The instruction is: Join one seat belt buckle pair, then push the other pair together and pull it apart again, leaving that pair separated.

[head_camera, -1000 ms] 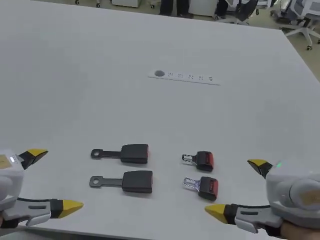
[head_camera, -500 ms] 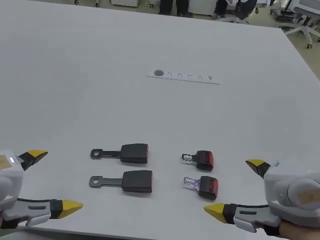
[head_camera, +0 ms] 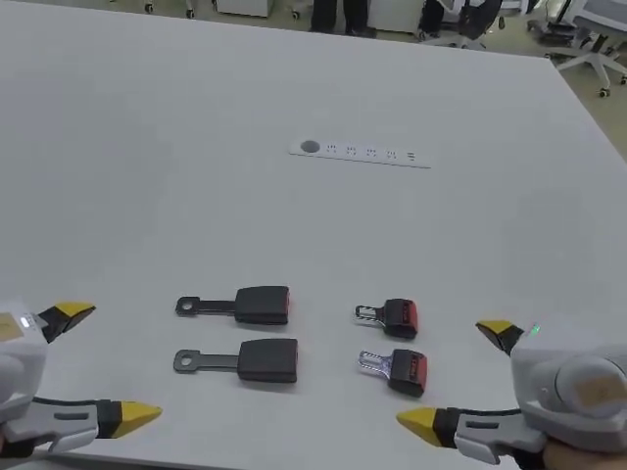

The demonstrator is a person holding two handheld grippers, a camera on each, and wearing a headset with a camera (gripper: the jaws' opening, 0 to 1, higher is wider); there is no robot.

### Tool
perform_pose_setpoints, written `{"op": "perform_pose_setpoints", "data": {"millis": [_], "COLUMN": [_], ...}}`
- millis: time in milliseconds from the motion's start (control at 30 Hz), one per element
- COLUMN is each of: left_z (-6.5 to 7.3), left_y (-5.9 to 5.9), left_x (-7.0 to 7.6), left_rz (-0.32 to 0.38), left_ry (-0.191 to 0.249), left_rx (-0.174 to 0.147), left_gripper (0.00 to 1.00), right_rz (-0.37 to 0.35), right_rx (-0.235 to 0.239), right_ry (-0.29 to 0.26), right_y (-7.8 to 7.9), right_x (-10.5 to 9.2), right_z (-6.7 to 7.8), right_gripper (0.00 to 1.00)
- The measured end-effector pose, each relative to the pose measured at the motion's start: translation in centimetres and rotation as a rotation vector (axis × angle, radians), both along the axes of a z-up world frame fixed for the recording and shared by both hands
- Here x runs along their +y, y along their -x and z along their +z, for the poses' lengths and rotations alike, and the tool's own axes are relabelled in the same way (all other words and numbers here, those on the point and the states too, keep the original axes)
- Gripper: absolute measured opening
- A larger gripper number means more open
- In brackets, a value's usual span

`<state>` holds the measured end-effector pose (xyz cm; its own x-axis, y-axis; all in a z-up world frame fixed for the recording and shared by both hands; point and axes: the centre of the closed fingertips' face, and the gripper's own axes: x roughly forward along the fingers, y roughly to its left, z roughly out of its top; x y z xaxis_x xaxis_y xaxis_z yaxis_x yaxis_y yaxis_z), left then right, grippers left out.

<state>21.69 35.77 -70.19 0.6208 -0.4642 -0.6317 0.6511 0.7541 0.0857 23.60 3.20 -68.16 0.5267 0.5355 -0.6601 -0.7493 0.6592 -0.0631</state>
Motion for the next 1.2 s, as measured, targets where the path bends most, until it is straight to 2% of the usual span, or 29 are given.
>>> {"op": "perform_pose_setpoints", "data": {"millis": [200,433,567,833,1000,1200], "left_z": [-0.01,-0.17,0.05,-0.27,-0.23,-0.08], "left_y": [0.01,0.0,0.13,0.04,0.15,0.12], "left_x": [0.0,0.11,-0.36,-0.07,-0.22,-0.14], "left_rz": [0.0,-0.002,-0.005,-0.009,-0.012,-0.008], "left_ry": [0.001,-0.001,-0.004,-0.009,-0.012,-0.01], "left_rx": [0.002,0.007,0.009,0.013,0.015,0.01], "left_gripper": [0.92,0.91,0.91,0.91,0.91,0.91], "right_rz": [0.01,0.009,0.003,-0.004,-0.02,-0.027], "right_rx": [0.017,0.014,0.022,0.024,0.033,0.031], "right_ry": [0.014,0.016,0.031,0.021,0.036,0.02], "right_y": [0.06,-0.3,-0.44,-0.46,-0.49,-0.59], "right_x": [0.13,0.28,0.14,0.17,-0.29,-0.32], "right_z": [-0.28,-0.32,-0.67,-0.64,-0.93,-0.86], "right_gripper": [0.92,0.93,0.92,0.92,0.9,0.9]}}
